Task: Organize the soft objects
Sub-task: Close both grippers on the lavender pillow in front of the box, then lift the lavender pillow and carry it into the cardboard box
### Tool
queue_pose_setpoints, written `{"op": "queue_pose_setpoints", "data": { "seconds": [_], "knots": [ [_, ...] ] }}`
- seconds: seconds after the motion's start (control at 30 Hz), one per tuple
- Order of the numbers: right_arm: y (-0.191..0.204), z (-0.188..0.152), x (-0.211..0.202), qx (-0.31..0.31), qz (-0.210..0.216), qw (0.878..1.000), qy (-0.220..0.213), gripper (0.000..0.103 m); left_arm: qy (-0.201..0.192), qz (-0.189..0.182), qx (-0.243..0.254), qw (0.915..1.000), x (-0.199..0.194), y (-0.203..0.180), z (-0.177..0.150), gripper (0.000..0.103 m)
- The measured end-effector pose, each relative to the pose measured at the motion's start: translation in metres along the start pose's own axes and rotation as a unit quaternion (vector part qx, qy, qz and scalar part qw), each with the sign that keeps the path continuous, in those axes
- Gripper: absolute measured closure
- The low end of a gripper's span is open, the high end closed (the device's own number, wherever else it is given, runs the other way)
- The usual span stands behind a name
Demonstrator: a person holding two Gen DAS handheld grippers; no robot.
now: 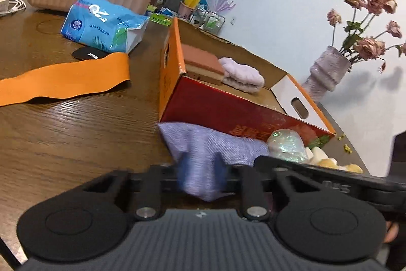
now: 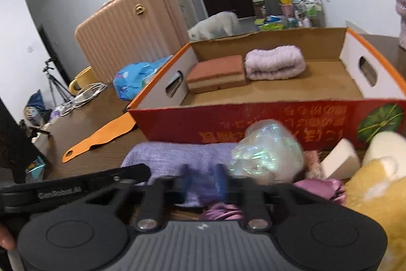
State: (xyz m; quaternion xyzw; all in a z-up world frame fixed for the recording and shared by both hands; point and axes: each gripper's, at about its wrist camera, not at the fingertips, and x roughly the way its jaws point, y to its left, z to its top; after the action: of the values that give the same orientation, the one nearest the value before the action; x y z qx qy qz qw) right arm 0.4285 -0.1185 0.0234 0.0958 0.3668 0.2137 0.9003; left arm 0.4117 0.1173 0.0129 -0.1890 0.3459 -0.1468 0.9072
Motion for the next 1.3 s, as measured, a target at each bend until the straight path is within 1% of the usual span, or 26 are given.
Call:
{"op": "queue_pose_setpoints", "data": {
  "seconds": [0.1,0.23,0.33,0.4,0.43,0.5,0.53,0.6,0.63,0.67,0.7,0.73,0.77,0.8,0.83,0.9,0.93,1.0,1.07,1.13,1.17,1.23,1.27,1.3],
  "knots": [
    [0.007,-0.006,-0.004,-0.011,0.031,0.999,-0.004,0.103,-0.012,-0.010,0.006,0.9999,-0.022,-0.011,-0.006,0.091],
    [0.035,-0.017,-0.039,-0.059,0.048,0.997,-0.025,0.103,-0.041,-0.010,0.003,0.9991,-0.070,-0.028,-0.027,0.094],
    [0.052,-0.040,-0.077,-0.088,0.067,0.993,-0.031,0.101,-0.062,-0.016,-0.013,0.9978,-0.115,-0.027,-0.061,0.094],
    [0.059,-0.063,-0.101,-0.105,0.074,0.991,-0.032,0.097,-0.050,-0.019,-0.027,0.9982,-0.134,-0.018,-0.087,0.094],
    [0.061,-0.077,-0.113,-0.109,0.075,0.991,-0.032,0.094,-0.040,-0.010,-0.034,0.9986,-0.140,-0.013,-0.098,0.094],
    [0.059,-0.101,-0.130,-0.109,0.070,0.991,-0.034,0.093,-0.027,0.016,-0.037,0.9988,-0.150,-0.005,-0.117,0.094],
    [0.057,-0.110,-0.134,-0.103,0.066,0.992,-0.034,0.092,-0.029,0.026,-0.040,0.9984,-0.154,-0.001,-0.121,0.093],
    [0.049,-0.124,-0.141,-0.068,0.061,0.995,-0.035,0.087,-0.043,0.057,-0.048,0.9963,-0.161,0.007,-0.123,0.091],
    [0.047,-0.129,-0.141,-0.052,0.060,0.996,-0.037,0.084,-0.050,0.062,-0.045,0.9958,-0.164,0.008,-0.122,0.090],
    [0.046,-0.131,-0.141,-0.041,0.058,0.997,-0.041,0.082,-0.056,0.057,-0.040,0.9960,-0.165,0.007,-0.121,0.088],
    [0.048,-0.132,-0.141,-0.036,0.056,0.997,-0.045,0.081,-0.062,0.048,-0.038,0.9962,-0.166,0.006,-0.120,0.079],
    [0.050,-0.132,-0.141,-0.034,0.058,0.996,-0.052,0.080,-0.065,0.046,-0.038,0.9961,-0.166,0.005,-0.119,0.067],
    [0.053,-0.130,-0.142,-0.027,0.060,0.996,-0.065,0.072,-0.068,0.047,-0.034,0.9960,-0.166,0.003,-0.117,0.063],
    [0.054,-0.130,-0.140,-0.019,0.063,0.995,-0.077,0.067,-0.068,0.052,-0.031,0.9958,-0.164,0.002,-0.116,0.062],
    [0.057,-0.128,-0.138,-0.017,0.065,0.994,-0.084,0.061,-0.066,0.056,-0.032,0.9957,-0.160,0.005,-0.115,0.062],
    [0.065,-0.122,-0.122,-0.025,0.047,0.995,-0.082,0.062,-0.057,0.061,-0.041,0.9957,-0.154,0.010,-0.114,0.064],
    [0.068,-0.120,-0.113,-0.028,0.033,0.996,-0.077,0.062,-0.054,0.061,-0.045,0.9957,-0.152,0.014,-0.114,0.072],
    [0.076,-0.117,-0.094,-0.039,0.009,0.997,-0.065,0.062,-0.050,0.066,-0.045,0.9955,-0.149,0.016,-0.115,0.080],
    [0.082,-0.118,-0.081,-0.047,-0.008,0.998,-0.052,0.063,-0.052,0.069,-0.038,0.9955,-0.148,0.016,-0.116,0.084],
    [0.086,-0.124,-0.073,-0.049,-0.013,0.998,-0.041,0.063,-0.051,0.071,-0.032,0.9956,-0.148,0.016,-0.118,0.085],
    [0.088,-0.126,-0.069,-0.054,-0.011,0.998,-0.036,0.065,-0.050,0.072,-0.030,0.9957,-0.147,0.016,-0.118,0.086],
    [0.092,-0.133,-0.068,-0.068,-0.014,0.997,-0.041,0.067,-0.049,0.073,-0.024,0.9958,-0.146,0.015,-0.120,0.086],
    [0.093,-0.134,-0.068,-0.073,-0.014,0.996,-0.041,0.074,-0.048,0.074,-0.024,0.9959,-0.144,0.014,-0.120,0.086],
    [0.095,-0.134,-0.068,-0.079,-0.015,0.996,-0.039,0.078,-0.047,0.076,-0.023,0.9957,-0.144,0.014,-0.120,0.086]
  ]
}}
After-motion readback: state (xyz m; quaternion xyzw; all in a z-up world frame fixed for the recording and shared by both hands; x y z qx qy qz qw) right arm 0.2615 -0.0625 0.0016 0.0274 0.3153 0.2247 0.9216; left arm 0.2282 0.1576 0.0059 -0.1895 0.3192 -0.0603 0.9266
